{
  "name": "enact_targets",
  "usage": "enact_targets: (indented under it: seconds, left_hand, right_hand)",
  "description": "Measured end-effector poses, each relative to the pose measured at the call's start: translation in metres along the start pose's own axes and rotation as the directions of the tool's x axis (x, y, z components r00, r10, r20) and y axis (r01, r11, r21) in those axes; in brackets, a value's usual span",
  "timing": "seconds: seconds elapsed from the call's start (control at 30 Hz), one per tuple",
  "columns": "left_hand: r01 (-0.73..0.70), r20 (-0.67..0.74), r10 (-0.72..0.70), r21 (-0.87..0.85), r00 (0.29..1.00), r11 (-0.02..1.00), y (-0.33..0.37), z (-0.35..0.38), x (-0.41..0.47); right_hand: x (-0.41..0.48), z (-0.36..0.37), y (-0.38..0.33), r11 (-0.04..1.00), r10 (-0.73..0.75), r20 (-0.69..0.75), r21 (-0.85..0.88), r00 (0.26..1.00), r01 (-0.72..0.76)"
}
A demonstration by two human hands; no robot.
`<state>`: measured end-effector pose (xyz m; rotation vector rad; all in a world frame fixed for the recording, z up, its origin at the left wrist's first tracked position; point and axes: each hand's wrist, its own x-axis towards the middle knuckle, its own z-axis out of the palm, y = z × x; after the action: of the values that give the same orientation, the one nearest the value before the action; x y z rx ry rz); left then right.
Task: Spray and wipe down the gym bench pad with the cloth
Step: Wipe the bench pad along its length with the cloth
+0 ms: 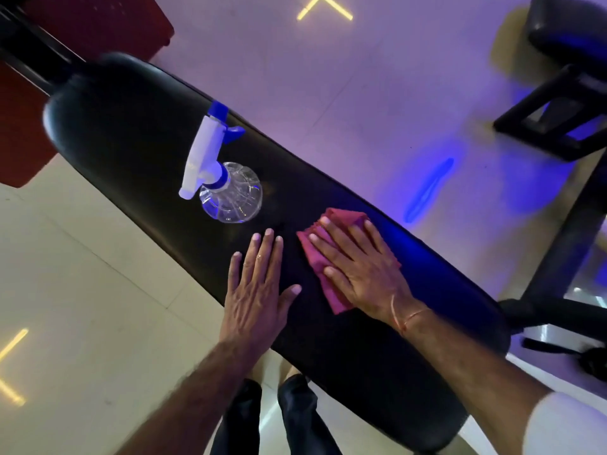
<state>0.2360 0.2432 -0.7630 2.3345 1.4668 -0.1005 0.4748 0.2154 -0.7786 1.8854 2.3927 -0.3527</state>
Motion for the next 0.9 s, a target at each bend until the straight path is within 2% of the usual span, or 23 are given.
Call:
enact_targets:
  seconds: [0.13, 0.17, 0.2, 0.3, 0.37, 0.43, 0.47, 0.53, 0.57, 0.63, 0.7, 0.77, 0.83, 0.9]
  left_hand:
    - [-0.027, 0.01, 0.027, -0.007, 1.0, 1.0, -0.008, -0.001, -0.001]
    - [-0.03, 0.01, 0.03, -0.011, 1.0, 0.999, -0.011, -0.001, -0.002]
    - [-0.036, 0.013, 0.036, -0.016, 0.999, 0.999, -0.014, -0.001, -0.003]
    - [-0.048, 0.04, 0.049, -0.027, 0.998, 0.998, -0.023, -0.006, -0.004]
    - [-0.073, 0.059, 0.074, -0.024, 0.995, 0.997, -0.028, -0.009, -0.003]
    - [-0.094, 0.077, 0.095, -0.011, 0.993, 0.995, -0.032, -0.01, -0.003]
    - [-0.11, 0.081, 0.11, -0.008, 0.991, 0.994, -0.034, -0.009, -0.003]
    - [-0.136, 0.06, 0.136, -0.004, 0.989, 0.991, -0.037, -0.005, -0.002]
    - [-0.141, 0.054, 0.141, -0.002, 0.989, 0.99, -0.039, -0.002, -0.002]
    - [-0.159, 0.051, 0.159, -0.007, 0.986, 0.987, -0.041, -0.001, -0.003]
    - [-0.19, 0.052, 0.19, -0.015, 0.98, 0.982, -0.042, -0.001, -0.004]
    - [-0.209, 0.065, 0.21, -0.019, 0.976, 0.978, -0.045, -0.002, -0.004]
    - [-0.226, 0.059, 0.226, -0.007, 0.972, 0.974, -0.045, -0.002, -0.004]
    - [-0.25, 0.049, 0.25, 0.007, 0.967, 0.968, -0.047, 0.001, -0.003]
  right_hand:
    - [0.064, -0.013, 0.002, 0.955, 0.285, -0.045, 0.093, 0.958, -0.28]
    - [0.079, -0.015, -0.009, 0.948, 0.308, -0.049, 0.105, 0.95, -0.302]
    - [0.084, -0.013, -0.021, 0.955, 0.29, -0.061, 0.089, 0.955, -0.284]
    - [0.037, 0.005, -0.038, 0.996, 0.082, -0.057, -0.025, 0.995, -0.084]
    - [-0.01, 0.01, -0.031, 1.0, 0.029, -0.01, 0.003, 1.0, -0.029]
    - [-0.018, 0.005, -0.014, 0.993, 0.118, 0.005, 0.027, 0.993, -0.118]
    - [-0.007, 0.001, -0.01, 0.975, 0.221, -0.007, 0.037, 0.975, -0.221]
    - [0.027, -0.006, -0.02, 0.908, 0.419, -0.066, 0.038, 0.905, -0.418]
    - [0.04, -0.007, -0.033, 0.888, 0.461, -0.074, 0.033, 0.885, -0.459]
    - [0.037, 0.003, -0.061, 0.914, 0.405, -0.088, 0.018, 0.91, -0.405]
    - [-0.003, 0.018, -0.081, 0.956, 0.291, -0.069, -0.008, 0.954, -0.292]
    - [-0.043, 0.022, -0.081, 0.963, 0.269, -0.019, -0.004, 0.963, -0.269]
    - [-0.052, 0.019, -0.065, 0.917, 0.399, -0.018, 0.005, 0.917, -0.399]
    - [-0.033, 0.013, -0.059, 0.798, 0.603, -0.073, 0.064, 0.795, -0.599]
